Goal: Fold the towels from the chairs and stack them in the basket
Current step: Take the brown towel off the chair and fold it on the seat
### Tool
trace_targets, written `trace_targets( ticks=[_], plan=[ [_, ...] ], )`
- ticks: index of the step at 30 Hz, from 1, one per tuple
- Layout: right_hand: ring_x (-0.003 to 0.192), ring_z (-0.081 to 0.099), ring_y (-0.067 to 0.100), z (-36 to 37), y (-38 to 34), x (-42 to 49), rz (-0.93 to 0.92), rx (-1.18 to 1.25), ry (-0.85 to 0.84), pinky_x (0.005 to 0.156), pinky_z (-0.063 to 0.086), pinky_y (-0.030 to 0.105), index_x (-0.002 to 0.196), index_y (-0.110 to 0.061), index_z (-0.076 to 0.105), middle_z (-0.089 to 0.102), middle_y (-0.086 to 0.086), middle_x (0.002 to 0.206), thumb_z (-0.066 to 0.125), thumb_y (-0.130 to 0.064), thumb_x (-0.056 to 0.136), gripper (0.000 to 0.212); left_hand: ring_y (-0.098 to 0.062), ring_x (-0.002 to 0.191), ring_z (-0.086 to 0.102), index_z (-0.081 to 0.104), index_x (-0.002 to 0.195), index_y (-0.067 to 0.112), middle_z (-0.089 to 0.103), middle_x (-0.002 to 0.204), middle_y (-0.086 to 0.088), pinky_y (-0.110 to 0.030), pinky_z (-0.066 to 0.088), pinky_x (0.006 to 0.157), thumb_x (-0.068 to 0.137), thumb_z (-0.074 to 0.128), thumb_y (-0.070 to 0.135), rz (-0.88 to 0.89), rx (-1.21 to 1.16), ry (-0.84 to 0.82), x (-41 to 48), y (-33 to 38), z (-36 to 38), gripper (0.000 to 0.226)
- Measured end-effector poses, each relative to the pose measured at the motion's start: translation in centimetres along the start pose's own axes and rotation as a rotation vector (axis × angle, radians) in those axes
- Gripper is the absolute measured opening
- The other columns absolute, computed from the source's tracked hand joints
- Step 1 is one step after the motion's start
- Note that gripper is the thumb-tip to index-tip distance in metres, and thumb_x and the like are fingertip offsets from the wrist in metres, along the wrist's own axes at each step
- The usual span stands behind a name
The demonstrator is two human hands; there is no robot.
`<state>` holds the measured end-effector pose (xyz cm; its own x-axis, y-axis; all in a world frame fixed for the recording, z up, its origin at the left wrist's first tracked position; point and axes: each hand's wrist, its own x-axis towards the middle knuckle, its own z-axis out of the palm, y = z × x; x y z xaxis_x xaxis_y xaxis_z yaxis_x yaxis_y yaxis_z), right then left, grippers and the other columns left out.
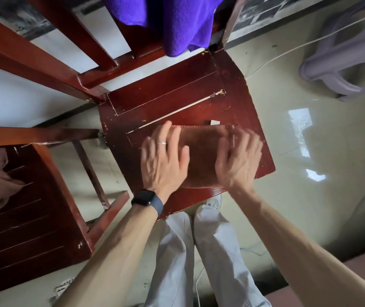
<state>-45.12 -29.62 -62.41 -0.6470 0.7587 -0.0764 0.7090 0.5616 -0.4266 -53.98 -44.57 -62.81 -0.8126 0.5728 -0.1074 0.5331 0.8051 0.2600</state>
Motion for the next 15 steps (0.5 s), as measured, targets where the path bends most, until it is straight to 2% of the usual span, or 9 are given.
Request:
trace_targets(
  ticks=[2, 4, 6, 8, 11, 13, 15],
  plan=[
    [0.138, 0.042, 0.027, 0.8, -0.2, -1.9, -0.211, -0.061, -0.175, 0.109, 0.035, 0.044, 0.141, -0.017, 0.052, 0.047, 0.006, 0.149, 0.043, -0.032, 0.103, 0.042, -0.026, 0.151, 0.022, 0.028, 0.156, 0.019, 0.021, 0.164, -0.005, -0.051, 0.02, 0.119, 0.102, 0.038, 0.042, 0.094, 0.039, -0.128, -1.0, 0.8, 0.7, 0.06],
    [0.154, 0.017, 0.02, 2.0, 0.4, -2.2, -0.329, -0.167, -0.318, 0.122, 0.018, 0.052, 0.156, -0.025, 0.033, 0.027, 0.0, 0.164, 0.037, -0.037, 0.105, 0.053, -0.021, 0.154, 0.005, 0.014, 0.159, 0.025, 0.006, 0.167, -0.001, -0.054, 0.008, 0.122, 0.102, 0.034, 0.047, 0.082, 0.096, -0.2, -1.5, 0.3, 2.0, 0.064],
    [0.155, 0.004, 0.016, 2.9, 1.7, -1.2, -0.369, -0.238, -0.374, 0.123, 0.007, 0.058, 0.159, -0.029, 0.021, 0.014, -0.003, 0.168, 0.036, -0.044, 0.105, 0.059, -0.021, 0.154, 0.001, 0.009, 0.159, 0.029, 0.002, 0.167, 0.0, -0.057, 0.004, 0.121, 0.101, 0.031, 0.052, 0.051, 0.129, -0.215, -1.8, -0.8, 3.1, 0.066],
    [0.155, 0.002, 0.015, 3.1, 2.5, -0.6, -0.367, -0.245, -0.367, 0.122, 0.002, 0.06, 0.16, -0.03, 0.019, 0.01, -0.003, 0.168, 0.035, -0.05, 0.103, 0.062, -0.022, 0.154, 0.0, 0.008, 0.159, 0.029, 0.0, 0.167, -0.002, -0.059, 0.004, 0.12, 0.1, 0.031, 0.055, 0.042, 0.126, -0.211, -1.8, -1.3, 3.6, 0.069],
    [0.156, -0.002, 0.016, 3.7, 2.3, -1.3, -0.243, -0.243, -0.337, 0.122, -0.001, 0.059, 0.161, -0.027, 0.013, 0.004, -0.001, 0.169, 0.034, -0.055, 0.101, 0.069, -0.029, 0.154, 0.0, 0.008, 0.159, 0.029, 0.001, 0.167, -0.008, -0.058, 0.001, 0.12, 0.098, 0.032, 0.061, -0.043, 0.1, -0.197, -1.8, -1.3, 4.3, 0.073],
    [0.156, -0.004, 0.019, 3.6, 2.1, -2.0, -0.072, -0.236, -0.32, 0.122, 0.0, 0.059, 0.161, -0.025, 0.007, 0.0, 0.002, 0.169, 0.03, -0.058, 0.102, 0.072, -0.029, 0.154, -0.002, 0.005, 0.159, 0.029, -0.002, 0.167, -0.012, -0.058, 0.0, 0.121, 0.097, 0.03, 0.064, -0.147, 0.087, -0.212, -2.2, -1.5, 4.0, 0.075],
    [0.156, -0.002, 0.023, 2.8, 2.2, -2.3, 0.124, -0.211, -0.294, 0.122, 0.004, 0.061, 0.161, -0.023, 0.007, 0.0, 0.006, 0.169, 0.027, -0.057, 0.102, 0.071, -0.028, 0.154, 0.0, 0.003, 0.159, 0.029, -0.002, 0.167, -0.009, -0.059, 0.004, 0.12, 0.099, 0.03, 0.06, -0.171, 0.082, -0.231, -2.4, -2.1, 3.1, 0.074]
  ],
)
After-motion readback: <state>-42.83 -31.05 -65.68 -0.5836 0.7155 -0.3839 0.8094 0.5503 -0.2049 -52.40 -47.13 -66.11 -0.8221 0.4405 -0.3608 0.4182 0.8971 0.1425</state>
